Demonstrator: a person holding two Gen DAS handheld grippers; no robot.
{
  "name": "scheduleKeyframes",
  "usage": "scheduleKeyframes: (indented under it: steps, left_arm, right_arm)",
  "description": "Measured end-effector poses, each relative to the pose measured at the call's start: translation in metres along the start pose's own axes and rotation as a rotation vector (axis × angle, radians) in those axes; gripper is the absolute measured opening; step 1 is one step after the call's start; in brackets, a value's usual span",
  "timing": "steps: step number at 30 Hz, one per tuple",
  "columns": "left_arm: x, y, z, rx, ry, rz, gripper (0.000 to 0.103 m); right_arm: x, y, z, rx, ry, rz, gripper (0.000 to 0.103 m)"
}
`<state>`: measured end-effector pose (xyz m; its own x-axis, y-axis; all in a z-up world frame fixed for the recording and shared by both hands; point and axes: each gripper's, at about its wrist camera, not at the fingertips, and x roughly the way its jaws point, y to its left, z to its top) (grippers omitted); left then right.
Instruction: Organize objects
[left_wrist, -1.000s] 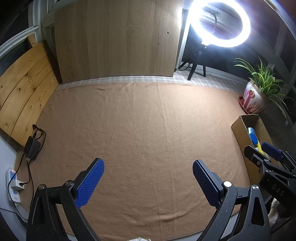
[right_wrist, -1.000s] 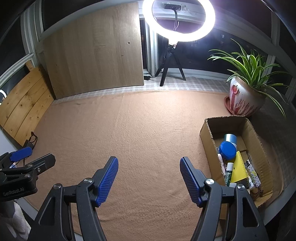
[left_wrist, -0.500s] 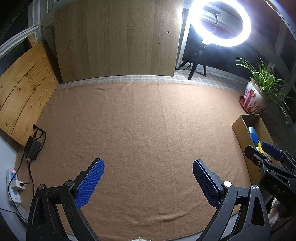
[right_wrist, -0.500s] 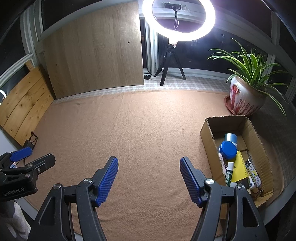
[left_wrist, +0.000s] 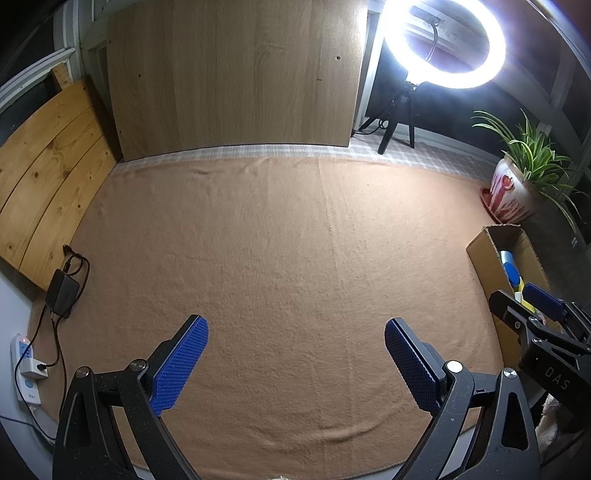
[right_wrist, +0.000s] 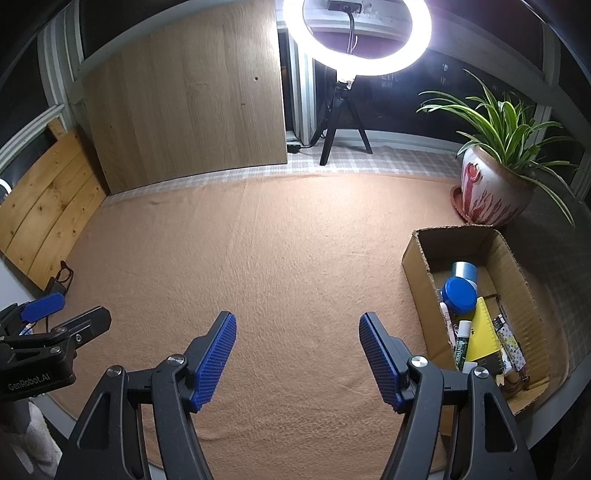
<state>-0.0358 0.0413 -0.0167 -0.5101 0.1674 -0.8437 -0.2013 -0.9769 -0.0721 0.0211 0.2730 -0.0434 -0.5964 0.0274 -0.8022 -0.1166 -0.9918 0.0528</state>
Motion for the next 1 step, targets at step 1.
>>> scheduleKeyframes:
  steps: [1]
  left_arm:
    - [0.0015, 0.0001, 0.0001, 0.0, 0.003, 0.002, 0.098]
  right_arm:
    - [0.0011, 0.0003, 0.0, 0.0, 0.002, 0.0, 0.065]
